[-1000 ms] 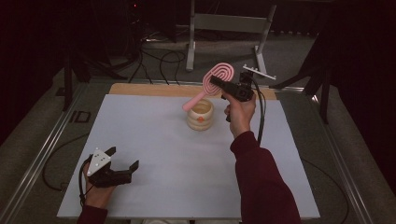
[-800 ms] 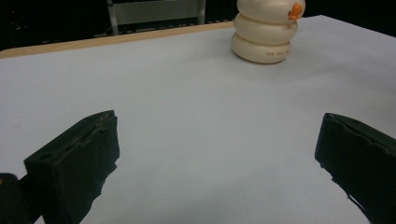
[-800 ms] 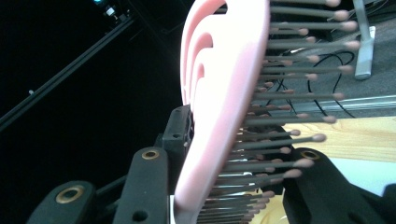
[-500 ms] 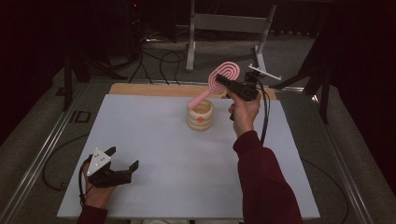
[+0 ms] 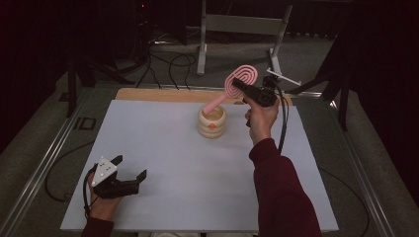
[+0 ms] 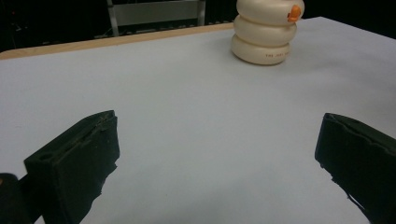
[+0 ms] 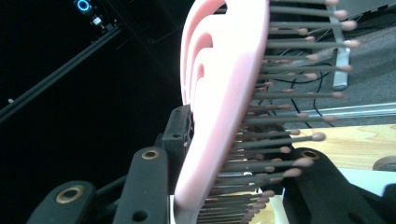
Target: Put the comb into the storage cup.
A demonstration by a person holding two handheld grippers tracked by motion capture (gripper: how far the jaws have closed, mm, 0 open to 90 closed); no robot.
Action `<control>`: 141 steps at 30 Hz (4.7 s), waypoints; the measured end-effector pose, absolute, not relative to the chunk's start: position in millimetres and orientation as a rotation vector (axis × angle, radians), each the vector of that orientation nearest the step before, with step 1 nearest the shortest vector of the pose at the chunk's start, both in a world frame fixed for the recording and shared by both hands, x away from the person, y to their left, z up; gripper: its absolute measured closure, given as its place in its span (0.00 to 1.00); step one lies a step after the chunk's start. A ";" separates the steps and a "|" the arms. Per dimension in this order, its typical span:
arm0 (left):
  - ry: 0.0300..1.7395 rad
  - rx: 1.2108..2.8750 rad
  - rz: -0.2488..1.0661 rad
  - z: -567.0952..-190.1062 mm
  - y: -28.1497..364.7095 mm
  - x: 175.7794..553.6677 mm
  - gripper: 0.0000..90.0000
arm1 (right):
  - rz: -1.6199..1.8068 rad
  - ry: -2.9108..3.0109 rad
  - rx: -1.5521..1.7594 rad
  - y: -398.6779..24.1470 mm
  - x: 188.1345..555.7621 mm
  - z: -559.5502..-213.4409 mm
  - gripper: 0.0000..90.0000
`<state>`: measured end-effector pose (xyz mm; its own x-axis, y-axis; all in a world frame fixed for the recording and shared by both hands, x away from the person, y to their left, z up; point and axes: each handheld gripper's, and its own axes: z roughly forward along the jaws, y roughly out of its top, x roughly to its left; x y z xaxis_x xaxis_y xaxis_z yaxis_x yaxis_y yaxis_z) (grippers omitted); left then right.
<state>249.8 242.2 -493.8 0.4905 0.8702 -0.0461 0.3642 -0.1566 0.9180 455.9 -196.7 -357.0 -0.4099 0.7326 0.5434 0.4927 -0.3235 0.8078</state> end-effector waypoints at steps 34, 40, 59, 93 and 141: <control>1.049 1.742 0.633 -494.3 241.4 249.9 0.01 | 1.690 1.708 1.554 -193.4 458.1 -367.1 0.71; 1.049 1.743 0.631 -494.5 241.6 250.0 0.01 | 1.674 1.713 1.561 -192.1 458.8 -370.0 0.71; 1.048 1.743 0.632 -494.3 241.4 249.7 0.01 | 1.653 1.733 1.560 -183.0 458.9 -377.1 0.71; 1.047 1.746 0.632 -494.4 241.1 249.5 0.01 | 1.605 1.757 1.563 -169.8 459.7 -391.8 0.71; 1.046 1.743 0.630 -494.1 240.6 249.1 0.01 | 1.501 1.805 1.526 -144.7 460.2 -405.5 0.70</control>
<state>249.1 240.6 -494.1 0.4970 0.8665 -0.0465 0.3642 -0.1596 0.9175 460.2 -144.7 -405.5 -0.3650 0.8622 0.3513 0.5026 -0.1352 0.8539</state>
